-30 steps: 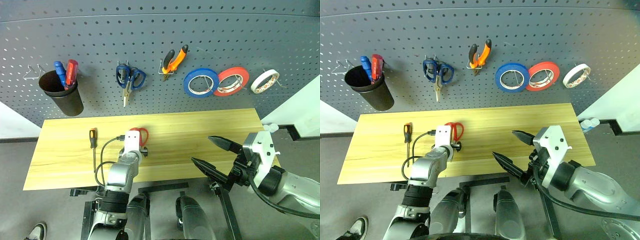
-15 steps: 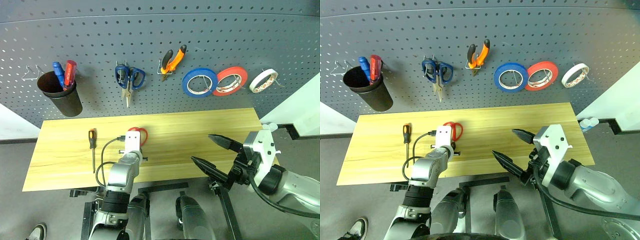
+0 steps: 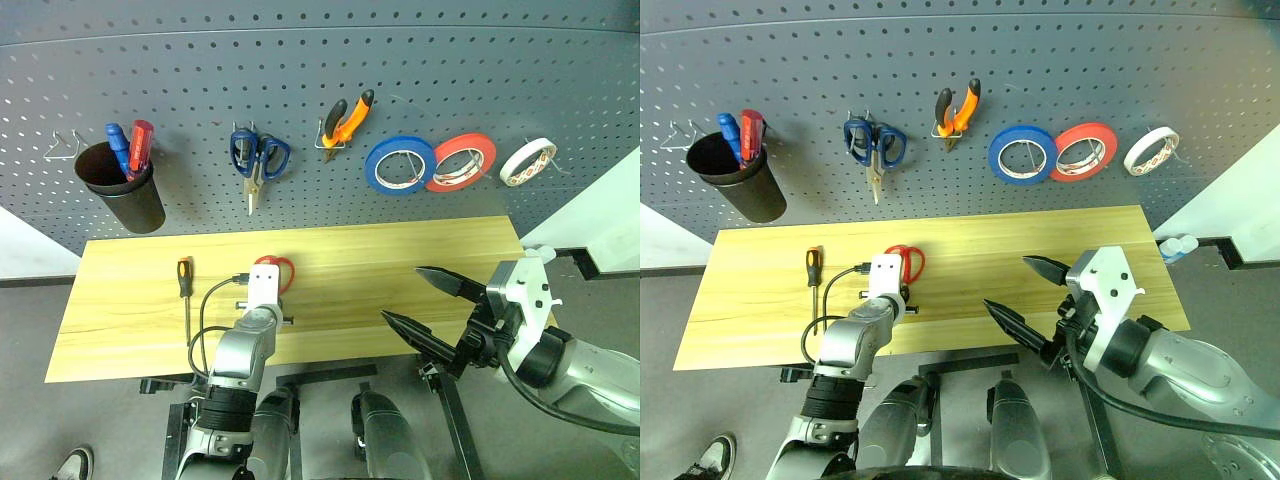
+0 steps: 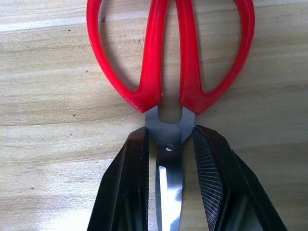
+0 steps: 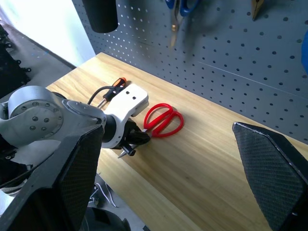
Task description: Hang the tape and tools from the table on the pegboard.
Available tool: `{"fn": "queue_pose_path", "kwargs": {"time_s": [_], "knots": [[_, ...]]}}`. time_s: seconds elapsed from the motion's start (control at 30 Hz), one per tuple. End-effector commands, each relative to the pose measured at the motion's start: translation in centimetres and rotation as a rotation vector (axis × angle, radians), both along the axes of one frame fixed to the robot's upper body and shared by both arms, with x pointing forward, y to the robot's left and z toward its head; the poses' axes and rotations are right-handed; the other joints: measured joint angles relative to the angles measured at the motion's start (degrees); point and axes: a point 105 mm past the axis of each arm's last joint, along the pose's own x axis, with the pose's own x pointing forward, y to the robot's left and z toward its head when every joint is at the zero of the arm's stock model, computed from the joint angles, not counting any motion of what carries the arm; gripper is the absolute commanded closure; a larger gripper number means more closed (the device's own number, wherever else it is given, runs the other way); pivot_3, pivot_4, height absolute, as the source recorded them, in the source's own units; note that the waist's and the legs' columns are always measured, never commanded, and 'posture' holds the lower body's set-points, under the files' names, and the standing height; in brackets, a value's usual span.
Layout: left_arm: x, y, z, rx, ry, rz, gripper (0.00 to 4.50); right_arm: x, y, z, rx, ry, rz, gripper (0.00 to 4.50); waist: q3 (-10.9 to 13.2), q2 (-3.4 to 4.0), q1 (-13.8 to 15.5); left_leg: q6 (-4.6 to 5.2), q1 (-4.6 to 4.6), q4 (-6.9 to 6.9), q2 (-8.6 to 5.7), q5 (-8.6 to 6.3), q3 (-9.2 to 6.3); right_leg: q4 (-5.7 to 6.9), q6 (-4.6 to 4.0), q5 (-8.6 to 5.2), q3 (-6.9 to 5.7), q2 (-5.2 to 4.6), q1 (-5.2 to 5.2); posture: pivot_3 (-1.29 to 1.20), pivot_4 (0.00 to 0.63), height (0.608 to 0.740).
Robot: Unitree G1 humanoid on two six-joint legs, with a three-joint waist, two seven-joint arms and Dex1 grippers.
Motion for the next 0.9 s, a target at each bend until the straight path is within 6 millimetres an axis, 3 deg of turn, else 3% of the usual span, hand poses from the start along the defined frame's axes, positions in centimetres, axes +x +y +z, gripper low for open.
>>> {"fn": "queue_pose_path", "kwargs": {"time_s": [0.03, 0.9], "knots": [[-0.7, -0.1, -0.6, 0.026, 0.024, -0.022, 3.50, -0.4, 0.3, 0.4, -0.007, -0.024, 0.019, 0.00, 0.0, 0.00, 0.0, 0.00, 0.00, 0.00, 0.00, 0.00, 0.00, -0.01, 0.00, 0.00, 0.00, 0.00, 0.00, -0.13, 0.283, 0.719], [0.1, -2.8, 4.3, 0.026, -0.131, -0.173, 3.50, -0.4, 0.3, -0.1, -0.007, -0.011, 0.019, 0.00, 0.0, 0.00, 0.1, 0.05, -0.07, -0.05, -0.01, -0.03, 0.00, -0.12, 0.01, 0.00, 0.00, -0.01, -0.04, -0.12, 0.276, 0.719]]}}
